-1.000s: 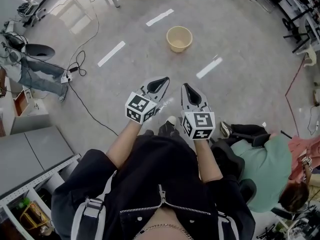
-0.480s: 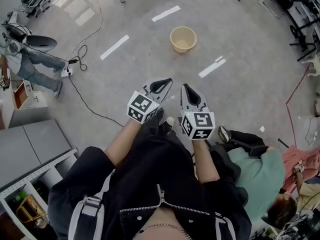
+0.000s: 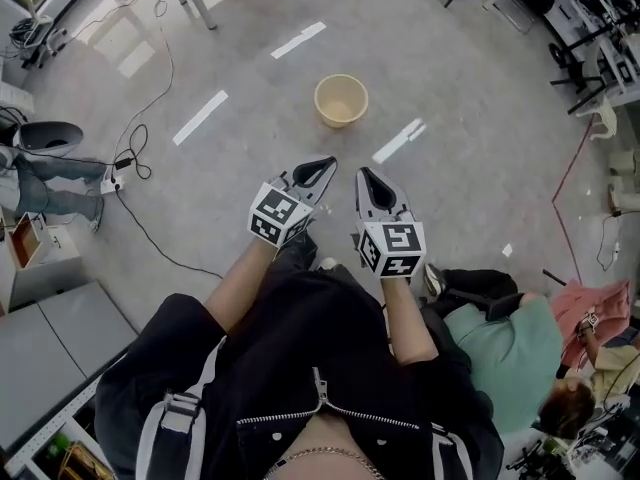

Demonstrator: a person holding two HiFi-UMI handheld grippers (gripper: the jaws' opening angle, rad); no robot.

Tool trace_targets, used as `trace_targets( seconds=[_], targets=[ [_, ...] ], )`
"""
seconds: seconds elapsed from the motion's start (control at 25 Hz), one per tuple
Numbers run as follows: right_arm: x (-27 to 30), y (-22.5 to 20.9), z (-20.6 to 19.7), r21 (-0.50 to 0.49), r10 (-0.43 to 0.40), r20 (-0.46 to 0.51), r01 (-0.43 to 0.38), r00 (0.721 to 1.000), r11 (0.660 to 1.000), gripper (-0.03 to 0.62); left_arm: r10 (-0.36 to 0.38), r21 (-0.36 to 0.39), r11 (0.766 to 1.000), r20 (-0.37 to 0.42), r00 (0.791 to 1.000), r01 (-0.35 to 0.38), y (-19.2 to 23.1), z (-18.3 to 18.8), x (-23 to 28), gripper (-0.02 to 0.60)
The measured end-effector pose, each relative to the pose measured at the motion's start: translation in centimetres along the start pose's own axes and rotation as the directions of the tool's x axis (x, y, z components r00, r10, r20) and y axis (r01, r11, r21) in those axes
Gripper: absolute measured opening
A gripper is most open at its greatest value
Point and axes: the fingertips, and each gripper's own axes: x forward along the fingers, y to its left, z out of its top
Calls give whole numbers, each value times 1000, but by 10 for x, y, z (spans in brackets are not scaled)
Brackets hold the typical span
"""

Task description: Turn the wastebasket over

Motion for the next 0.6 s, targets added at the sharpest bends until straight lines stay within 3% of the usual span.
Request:
trace_targets(
  seconds=[0.36, 0.6],
  targets=[
    [42, -4, 8, 13, -54, -16, 54, 998, 998, 12, -20, -3, 1000, -5, 1000, 20, 60, 6, 9, 3],
    [61, -29, 21, 29, -81, -11, 81, 997, 996, 12, -32, 7, 999, -21, 999, 33, 84, 11, 35, 3]
  ],
)
